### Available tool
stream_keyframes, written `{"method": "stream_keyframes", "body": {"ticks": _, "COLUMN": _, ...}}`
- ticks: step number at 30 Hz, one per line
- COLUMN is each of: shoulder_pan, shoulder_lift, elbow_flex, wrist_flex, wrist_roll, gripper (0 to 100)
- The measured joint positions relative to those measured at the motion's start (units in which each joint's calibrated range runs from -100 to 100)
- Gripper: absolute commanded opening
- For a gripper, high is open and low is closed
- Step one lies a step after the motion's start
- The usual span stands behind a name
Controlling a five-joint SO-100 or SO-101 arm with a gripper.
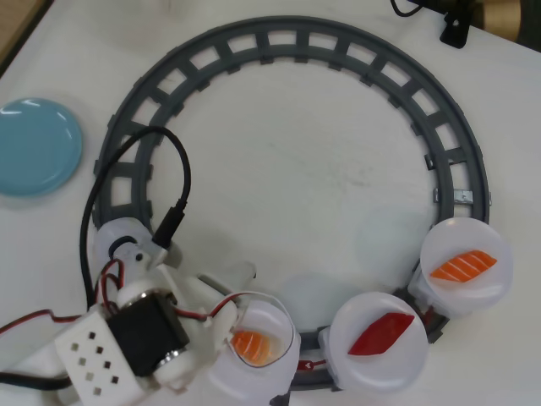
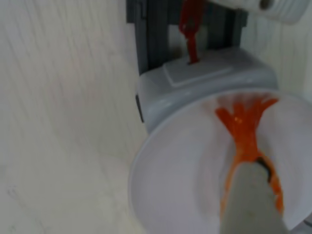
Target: Pick up the sushi from the Shinkansen and put it on the blue dish
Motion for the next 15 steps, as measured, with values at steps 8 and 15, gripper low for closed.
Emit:
{"method": "stream_keyframes", "body": {"ticks": 8, "shoulder_pan": -0.08, "shoulder_lift": 0.0, "elbow_flex": 0.0, "wrist_flex": 5.21, "wrist_roll": 3.05, "gripper": 36}}
{"method": "stream_keyframes", "body": {"ticks": 15, "shoulder_pan": -0.08, "shoulder_lift": 0.0, "elbow_flex": 0.91, "wrist_flex": 5.55, "wrist_roll": 3.41, "gripper": 36}}
